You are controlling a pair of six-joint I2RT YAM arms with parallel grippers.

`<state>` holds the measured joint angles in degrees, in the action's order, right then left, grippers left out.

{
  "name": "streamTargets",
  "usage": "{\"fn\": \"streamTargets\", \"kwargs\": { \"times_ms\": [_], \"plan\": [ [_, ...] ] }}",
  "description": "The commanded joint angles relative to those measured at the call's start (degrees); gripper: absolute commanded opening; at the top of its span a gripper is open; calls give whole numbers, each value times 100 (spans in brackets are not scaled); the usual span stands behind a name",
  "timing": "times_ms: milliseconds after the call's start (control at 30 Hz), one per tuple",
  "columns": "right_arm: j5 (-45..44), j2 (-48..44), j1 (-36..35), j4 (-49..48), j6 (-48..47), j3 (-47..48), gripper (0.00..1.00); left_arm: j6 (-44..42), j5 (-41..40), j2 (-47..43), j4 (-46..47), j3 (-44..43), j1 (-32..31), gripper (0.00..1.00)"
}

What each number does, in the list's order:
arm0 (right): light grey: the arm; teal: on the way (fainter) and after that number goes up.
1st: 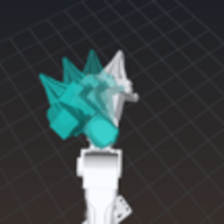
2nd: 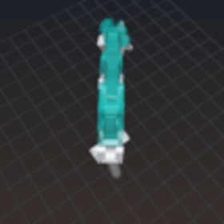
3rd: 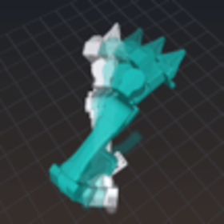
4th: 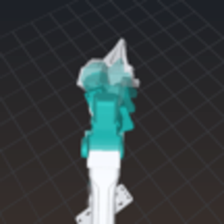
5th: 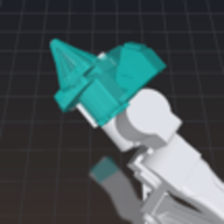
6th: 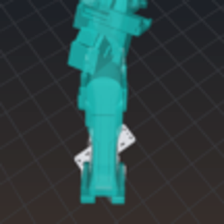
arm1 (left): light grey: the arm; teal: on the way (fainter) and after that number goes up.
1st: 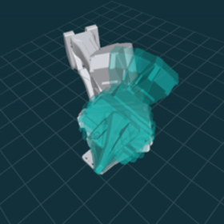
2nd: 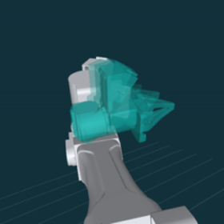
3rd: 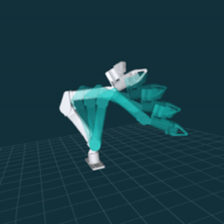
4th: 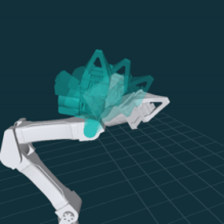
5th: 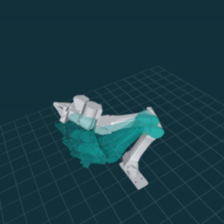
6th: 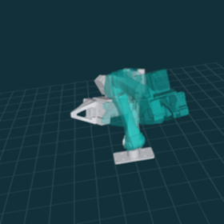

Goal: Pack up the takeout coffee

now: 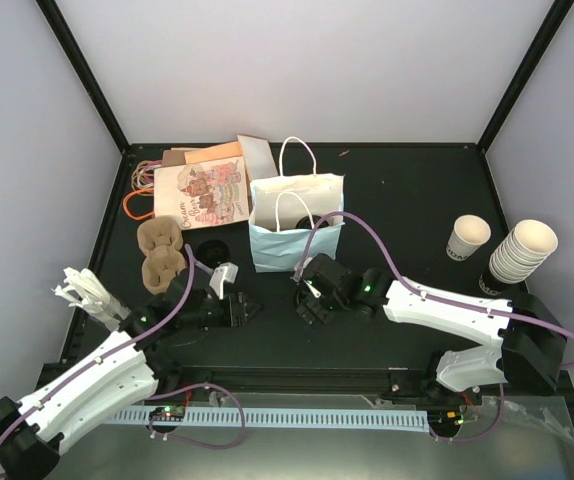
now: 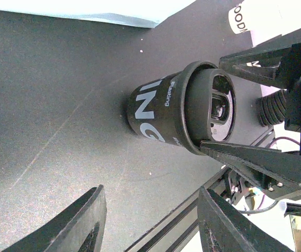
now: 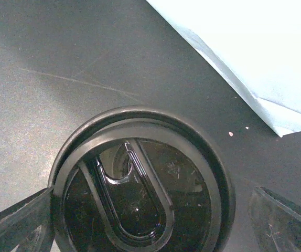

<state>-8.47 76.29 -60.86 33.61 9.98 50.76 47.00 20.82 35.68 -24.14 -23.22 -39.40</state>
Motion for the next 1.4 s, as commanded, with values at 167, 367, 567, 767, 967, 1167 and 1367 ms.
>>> {"fn": "streamTargets", "kwargs": {
  "times_ms": [167,367,567,767,967,1167,1367],
  "plan": [
    [-75,-106,31,215,-101,365,100,-103,176,70,99,-280,47,50],
    [-136,-138,39,306,-101,522,100,-103,194,73,59,-270,56,50],
    [-338,-247,41,556,-56,763,100,-183,198,71,43,-270,64,51],
    [-846,-654,40,608,291,756,100,-320,161,75,71,-318,58,60],
    [-498,-668,135,1181,1026,1090,100,-466,15,97,-9,-468,57,81],
    [-595,-154,136,2740,1878,1884,100,-408,-564,-45,-407,-540,59,99],
    [-672,729,137,3262,1974,2172,95,-366,-1047,-522,-152,-306,64,99]
  ]
}}
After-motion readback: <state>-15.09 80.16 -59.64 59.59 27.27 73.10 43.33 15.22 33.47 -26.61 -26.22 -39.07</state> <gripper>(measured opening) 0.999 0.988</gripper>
